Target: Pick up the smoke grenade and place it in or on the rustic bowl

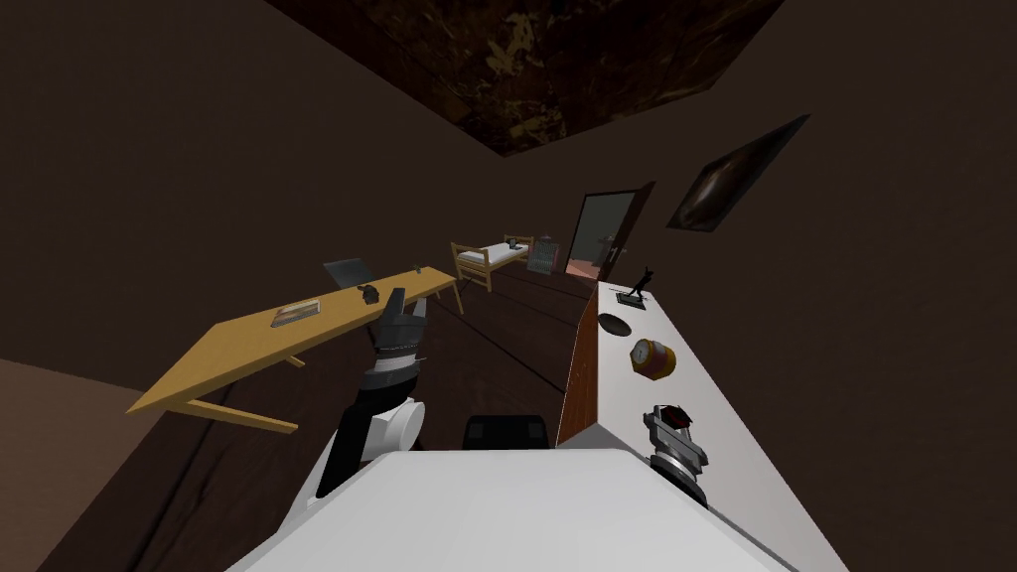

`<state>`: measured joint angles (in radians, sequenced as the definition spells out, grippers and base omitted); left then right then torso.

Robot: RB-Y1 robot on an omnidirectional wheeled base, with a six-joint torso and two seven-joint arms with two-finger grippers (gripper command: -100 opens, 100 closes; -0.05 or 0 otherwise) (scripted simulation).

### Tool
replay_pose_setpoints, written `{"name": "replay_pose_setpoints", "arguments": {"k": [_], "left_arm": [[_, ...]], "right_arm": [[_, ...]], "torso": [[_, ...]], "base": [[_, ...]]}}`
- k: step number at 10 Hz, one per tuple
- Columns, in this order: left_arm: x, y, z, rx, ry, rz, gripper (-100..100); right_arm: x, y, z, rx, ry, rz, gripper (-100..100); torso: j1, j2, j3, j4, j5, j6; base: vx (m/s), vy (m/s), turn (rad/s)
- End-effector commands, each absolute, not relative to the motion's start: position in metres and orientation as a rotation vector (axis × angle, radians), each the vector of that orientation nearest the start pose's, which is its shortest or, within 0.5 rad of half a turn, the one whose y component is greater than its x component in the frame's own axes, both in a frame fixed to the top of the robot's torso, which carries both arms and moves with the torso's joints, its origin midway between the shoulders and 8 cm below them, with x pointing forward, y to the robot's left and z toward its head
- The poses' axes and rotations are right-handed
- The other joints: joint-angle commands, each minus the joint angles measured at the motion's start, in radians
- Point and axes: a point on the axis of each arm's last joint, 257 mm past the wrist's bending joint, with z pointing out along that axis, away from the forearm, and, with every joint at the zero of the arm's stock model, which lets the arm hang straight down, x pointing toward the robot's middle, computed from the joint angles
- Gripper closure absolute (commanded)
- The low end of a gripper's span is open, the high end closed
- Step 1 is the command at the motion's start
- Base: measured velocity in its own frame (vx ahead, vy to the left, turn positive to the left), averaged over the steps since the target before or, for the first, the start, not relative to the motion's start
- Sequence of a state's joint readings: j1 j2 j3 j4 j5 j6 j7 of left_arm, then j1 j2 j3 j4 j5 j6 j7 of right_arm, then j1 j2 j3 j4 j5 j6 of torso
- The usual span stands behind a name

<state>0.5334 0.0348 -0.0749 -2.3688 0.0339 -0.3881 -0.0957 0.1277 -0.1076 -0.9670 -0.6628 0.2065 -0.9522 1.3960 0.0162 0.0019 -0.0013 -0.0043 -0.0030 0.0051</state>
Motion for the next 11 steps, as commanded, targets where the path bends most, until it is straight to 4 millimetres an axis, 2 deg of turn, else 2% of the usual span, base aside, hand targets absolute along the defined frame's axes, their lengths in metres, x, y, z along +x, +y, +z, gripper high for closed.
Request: {"name": "replay_pose_setpoints", "arguments": {"k": [1, 3, 4, 5, 7, 11], "left_arm": [[0.346, 0.257, 0.03, -0.669, 0.688, -1.291, 0], [0.346, 0.257, 0.03, -0.669, 0.688, -1.29, 0], [0.346, 0.257, 0.03, -0.669, 0.688, -1.29, 0], [0.346, 0.257, 0.03, -0.669, 0.688, -1.29, 0], [0.346, 0.257, 0.03, -0.669, 0.688, -1.29, 0], [0.346, 0.257, 0.03, -0.669, 0.688, -1.29, 0]], "right_arm": [[0.199, -0.61, -0.395, 0.555, 1.477, -0.765, 100], [0.196, -0.608, -0.402, 0.566, 1.493, -0.76, 100], [0.187, -0.628, -0.389, 0.567, 1.471, -0.802, 100], [0.187, -0.628, -0.389, 0.567, 1.471, -0.802, 100], [0.181, -0.648, -0.373, 0.562, 1.442, -0.844, 100], [0.179, -0.673, -0.35, 0.556, 1.398, -0.889, 100]], "torso": [[0.0, 0.0, 0.0, 0.0, 0.0, 0.0], [-0.015, -0.001, 0.0, 0.0, -0.002, -0.001], [-0.021, -0.002, -0.001, 0.0, -0.003, -0.001], [-0.015, -0.004, -0.002, -0.001, -0.002, 0.0], [-0.004, -0.005, -0.003, -0.001, 0.0, -0.001], [-0.006, -0.006, -0.003, 0.0, 0.001, -0.001]], "base": [[-0.016, 0.199, -0.056], [-0.014, 0.022, 0.014], [0.033, 0.128, -0.07], [0.052, 0.195, -0.08], [0.022, 0.263, -0.052], [0.047, 0.193, -0.033]]}}
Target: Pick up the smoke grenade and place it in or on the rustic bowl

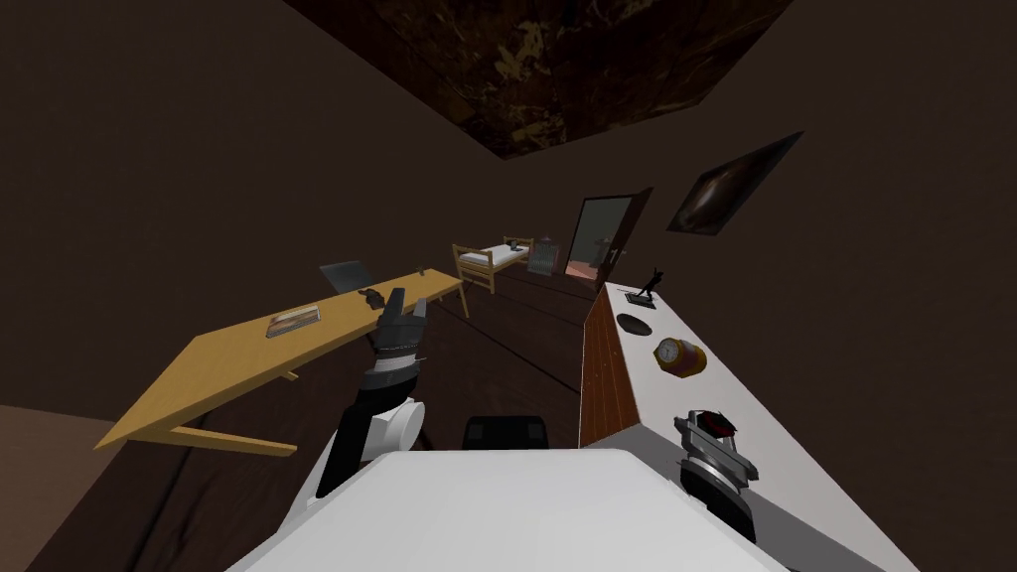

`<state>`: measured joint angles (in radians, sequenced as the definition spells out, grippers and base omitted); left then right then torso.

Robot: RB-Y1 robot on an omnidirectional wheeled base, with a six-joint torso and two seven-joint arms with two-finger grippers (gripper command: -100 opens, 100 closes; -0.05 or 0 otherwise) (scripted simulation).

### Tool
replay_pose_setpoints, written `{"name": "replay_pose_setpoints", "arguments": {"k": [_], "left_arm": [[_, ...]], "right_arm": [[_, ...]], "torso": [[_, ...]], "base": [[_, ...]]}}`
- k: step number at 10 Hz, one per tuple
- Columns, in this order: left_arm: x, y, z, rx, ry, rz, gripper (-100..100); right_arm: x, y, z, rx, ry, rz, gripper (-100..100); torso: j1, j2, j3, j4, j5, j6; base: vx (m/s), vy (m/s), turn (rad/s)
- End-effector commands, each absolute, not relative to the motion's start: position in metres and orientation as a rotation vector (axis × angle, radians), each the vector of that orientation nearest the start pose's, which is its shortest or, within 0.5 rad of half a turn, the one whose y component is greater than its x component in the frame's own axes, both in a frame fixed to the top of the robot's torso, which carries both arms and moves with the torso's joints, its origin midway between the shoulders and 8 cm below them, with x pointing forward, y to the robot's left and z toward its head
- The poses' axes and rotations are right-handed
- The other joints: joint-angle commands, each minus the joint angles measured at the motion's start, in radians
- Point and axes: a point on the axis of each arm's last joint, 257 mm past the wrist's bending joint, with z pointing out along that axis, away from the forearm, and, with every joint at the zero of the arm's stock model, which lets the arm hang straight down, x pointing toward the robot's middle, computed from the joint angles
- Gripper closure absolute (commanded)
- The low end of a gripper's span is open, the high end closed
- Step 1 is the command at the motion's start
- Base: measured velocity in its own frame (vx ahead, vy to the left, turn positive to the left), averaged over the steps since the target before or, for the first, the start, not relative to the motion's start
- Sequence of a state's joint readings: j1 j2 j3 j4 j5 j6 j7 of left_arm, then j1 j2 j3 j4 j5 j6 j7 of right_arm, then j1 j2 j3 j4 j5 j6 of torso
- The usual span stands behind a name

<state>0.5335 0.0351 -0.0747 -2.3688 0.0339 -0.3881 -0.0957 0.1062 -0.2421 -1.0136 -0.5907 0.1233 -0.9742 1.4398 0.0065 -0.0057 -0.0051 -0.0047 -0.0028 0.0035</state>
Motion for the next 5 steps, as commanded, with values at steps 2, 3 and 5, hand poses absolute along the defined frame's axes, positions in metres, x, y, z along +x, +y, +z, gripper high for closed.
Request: {"name": "replay_pose_setpoints", "arguments": {"k": [2, 3, 5], "left_arm": [[0.346, 0.257, 0.03, -0.669, 0.688, -1.29, 0], [0.346, 0.257, 0.03, -0.669, 0.688, -1.29, 0], [0.346, 0.257, 0.03, -0.669, 0.688, -1.29, 0]], "right_arm": [[0.192, -0.685, -0.338, 0.556, 1.381, -0.885, 100], [0.204, -0.689, -0.335, 0.557, 1.381, -0.87, 100], [0.219, -0.693, -0.332, 0.559, 1.388, -0.849, 100]], "torso": [[-0.001, -0.002, -0.001, 0.0, 0.0, -0.001], [-0.003, -0.002, -0.001, 0.0, -0.001, -0.002], [-0.013, -0.007, -0.004, -0.001, -0.002, -0.004]], "base": [[0.09, 0.118, 0.011], [0.117, 0.035, 0.033], [0.127, -0.064, 0.058]]}}
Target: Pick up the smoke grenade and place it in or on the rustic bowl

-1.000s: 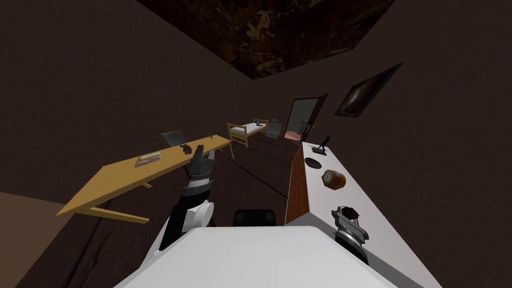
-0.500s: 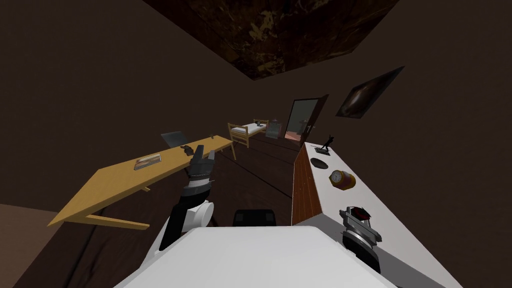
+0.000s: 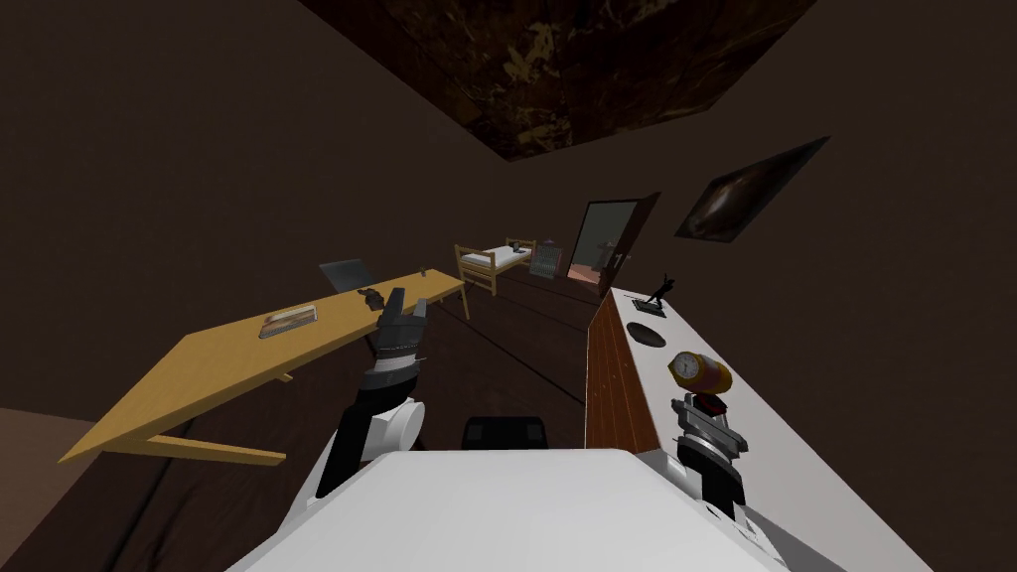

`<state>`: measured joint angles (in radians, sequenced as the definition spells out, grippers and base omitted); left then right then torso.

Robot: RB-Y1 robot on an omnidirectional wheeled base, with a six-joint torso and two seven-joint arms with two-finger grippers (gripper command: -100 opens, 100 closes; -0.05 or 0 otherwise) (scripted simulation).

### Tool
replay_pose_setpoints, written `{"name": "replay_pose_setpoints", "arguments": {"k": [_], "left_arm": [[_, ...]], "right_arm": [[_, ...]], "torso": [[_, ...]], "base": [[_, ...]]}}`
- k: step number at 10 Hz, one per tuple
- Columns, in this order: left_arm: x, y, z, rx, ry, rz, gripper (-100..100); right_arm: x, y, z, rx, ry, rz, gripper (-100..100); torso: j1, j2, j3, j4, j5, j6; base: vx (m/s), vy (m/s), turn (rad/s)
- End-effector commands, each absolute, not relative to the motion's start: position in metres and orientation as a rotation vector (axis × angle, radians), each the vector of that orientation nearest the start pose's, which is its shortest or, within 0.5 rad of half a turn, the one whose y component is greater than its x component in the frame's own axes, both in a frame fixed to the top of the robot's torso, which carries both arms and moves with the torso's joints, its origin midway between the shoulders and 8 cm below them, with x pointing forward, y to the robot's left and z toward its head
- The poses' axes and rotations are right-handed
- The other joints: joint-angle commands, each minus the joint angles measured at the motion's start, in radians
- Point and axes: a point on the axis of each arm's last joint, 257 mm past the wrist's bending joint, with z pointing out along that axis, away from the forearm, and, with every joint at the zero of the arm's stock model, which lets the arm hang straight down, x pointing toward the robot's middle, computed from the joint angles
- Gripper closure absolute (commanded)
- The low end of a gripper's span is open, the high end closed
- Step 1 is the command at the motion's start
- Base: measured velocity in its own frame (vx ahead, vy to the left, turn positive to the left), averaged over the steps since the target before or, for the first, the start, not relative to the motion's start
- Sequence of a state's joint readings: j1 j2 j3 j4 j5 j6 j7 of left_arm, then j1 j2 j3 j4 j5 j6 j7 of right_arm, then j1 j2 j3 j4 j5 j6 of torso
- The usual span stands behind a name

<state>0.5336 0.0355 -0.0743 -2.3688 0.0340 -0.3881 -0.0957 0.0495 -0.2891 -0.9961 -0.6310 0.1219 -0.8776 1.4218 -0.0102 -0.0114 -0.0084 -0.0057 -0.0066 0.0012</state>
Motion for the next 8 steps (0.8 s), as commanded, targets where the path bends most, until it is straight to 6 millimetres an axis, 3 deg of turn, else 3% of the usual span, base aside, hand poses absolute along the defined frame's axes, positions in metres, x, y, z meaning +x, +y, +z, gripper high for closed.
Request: {"name": "replay_pose_setpoints", "arguments": {"k": [1, 3, 8], "left_arm": [[0.346, 0.257, 0.03, -0.669, 0.688, -1.29, 0], [0.346, 0.257, 0.03, -0.669, 0.688, -1.29, 0], [0.346, 0.257, 0.03, -0.669, 0.688, -1.29, 0]], "right_arm": [[0.237, -0.696, -0.329, 0.559, 1.4, -0.824, 100], [0.237, -0.696, -0.329, 0.559, 1.4, -0.824, 100], [0.278, -0.704, -0.319, 0.547, 1.43, -0.778, 100]], "torso": [[0.0, 0.0, 0.0, 0.0, 0.0, 0.0], [-0.004, 0.001, 0.001, 0.001, -0.001, 0.0], [-0.003, 0.006, 0.004, 0.002, -0.001, -0.001]], "base": [[0.112, -0.124, 0.051], [0.075, -0.097, 0.026], [0.075, -0.1, 0.037]]}}
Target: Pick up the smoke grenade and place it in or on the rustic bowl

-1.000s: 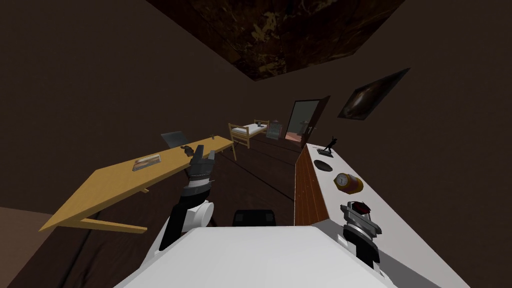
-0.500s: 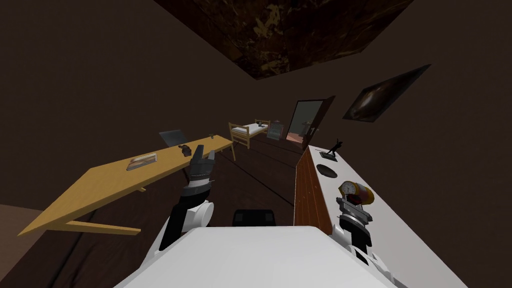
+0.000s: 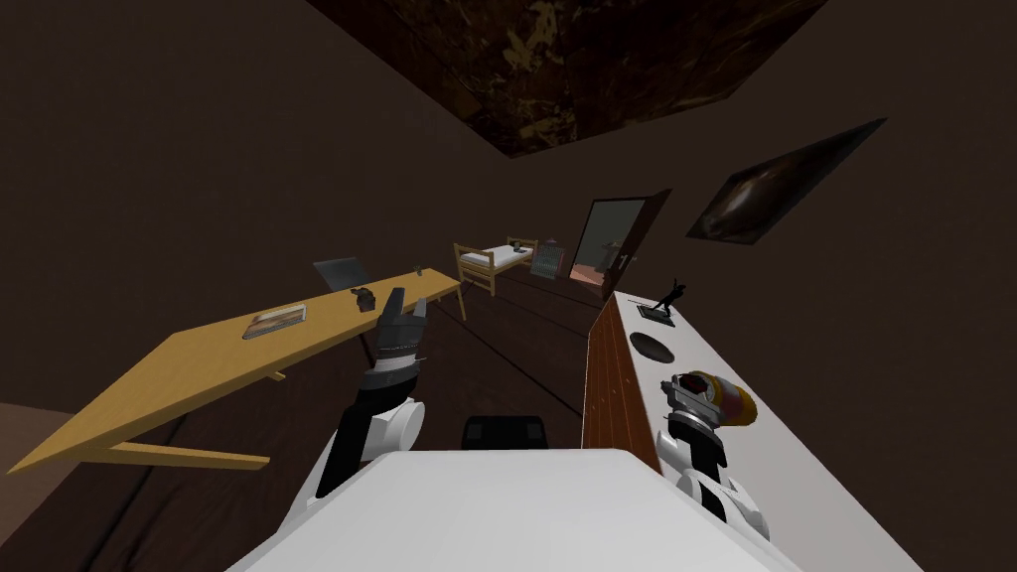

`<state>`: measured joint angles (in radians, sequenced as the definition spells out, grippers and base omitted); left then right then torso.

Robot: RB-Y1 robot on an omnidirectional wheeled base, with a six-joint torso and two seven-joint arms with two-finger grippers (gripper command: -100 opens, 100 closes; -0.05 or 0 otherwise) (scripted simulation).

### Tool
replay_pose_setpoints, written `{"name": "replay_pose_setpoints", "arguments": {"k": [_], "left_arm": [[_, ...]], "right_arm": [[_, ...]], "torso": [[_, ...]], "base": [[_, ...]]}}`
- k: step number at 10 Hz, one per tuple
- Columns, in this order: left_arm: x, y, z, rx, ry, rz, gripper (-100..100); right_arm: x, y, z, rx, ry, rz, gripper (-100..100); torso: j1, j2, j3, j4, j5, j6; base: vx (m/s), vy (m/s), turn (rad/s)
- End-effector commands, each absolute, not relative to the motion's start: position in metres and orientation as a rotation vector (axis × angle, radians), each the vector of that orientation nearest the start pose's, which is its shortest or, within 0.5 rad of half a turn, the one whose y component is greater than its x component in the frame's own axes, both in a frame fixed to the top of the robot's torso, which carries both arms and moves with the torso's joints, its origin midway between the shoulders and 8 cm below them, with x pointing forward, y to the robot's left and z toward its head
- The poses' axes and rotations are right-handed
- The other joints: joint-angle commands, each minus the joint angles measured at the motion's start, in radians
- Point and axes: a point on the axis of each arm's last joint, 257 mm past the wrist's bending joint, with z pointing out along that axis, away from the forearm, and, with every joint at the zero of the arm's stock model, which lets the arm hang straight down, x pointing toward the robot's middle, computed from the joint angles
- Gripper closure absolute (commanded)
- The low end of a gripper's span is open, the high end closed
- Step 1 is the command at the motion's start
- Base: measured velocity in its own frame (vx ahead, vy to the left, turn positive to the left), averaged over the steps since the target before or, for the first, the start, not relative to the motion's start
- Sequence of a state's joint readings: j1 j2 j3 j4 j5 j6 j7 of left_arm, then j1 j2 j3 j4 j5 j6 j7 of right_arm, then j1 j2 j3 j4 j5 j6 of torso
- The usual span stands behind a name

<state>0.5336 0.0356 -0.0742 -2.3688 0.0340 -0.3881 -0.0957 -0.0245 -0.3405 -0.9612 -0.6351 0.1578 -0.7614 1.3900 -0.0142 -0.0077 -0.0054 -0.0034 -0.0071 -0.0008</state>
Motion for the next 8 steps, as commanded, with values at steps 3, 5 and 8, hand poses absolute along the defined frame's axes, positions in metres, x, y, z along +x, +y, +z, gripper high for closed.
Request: {"name": "replay_pose_setpoints", "arguments": {"k": [3, 5, 8], "left_arm": [[0.346, 0.258, 0.03, -0.669, 0.689, -1.29, 0], [0.346, 0.258, 0.03, -0.669, 0.689, -1.29, 0], [0.346, 0.257, 0.03, -0.669, 0.688, -1.29, 0]], "right_arm": [[0.307, -0.71, -0.311, 0.539, 1.459, -0.754, 100], [0.322, -0.712, -0.305, 0.534, 1.476, -0.743, 100], [0.339, -0.715, -0.298, 0.526, 1.492, -0.735, 100]], "torso": [[-0.005, -0.002, -0.001, 0.0, 0.0, 0.0], [-0.003, -0.003, -0.002, -0.001, -0.001, 0.0], [0.0, 0.001, 0.0, -0.001, 0.0, 0.0]], "base": [[0.125, -0.198, 0.066], [0.116, -0.178, 0.051], [0.078, -0.139, 0.044]]}}
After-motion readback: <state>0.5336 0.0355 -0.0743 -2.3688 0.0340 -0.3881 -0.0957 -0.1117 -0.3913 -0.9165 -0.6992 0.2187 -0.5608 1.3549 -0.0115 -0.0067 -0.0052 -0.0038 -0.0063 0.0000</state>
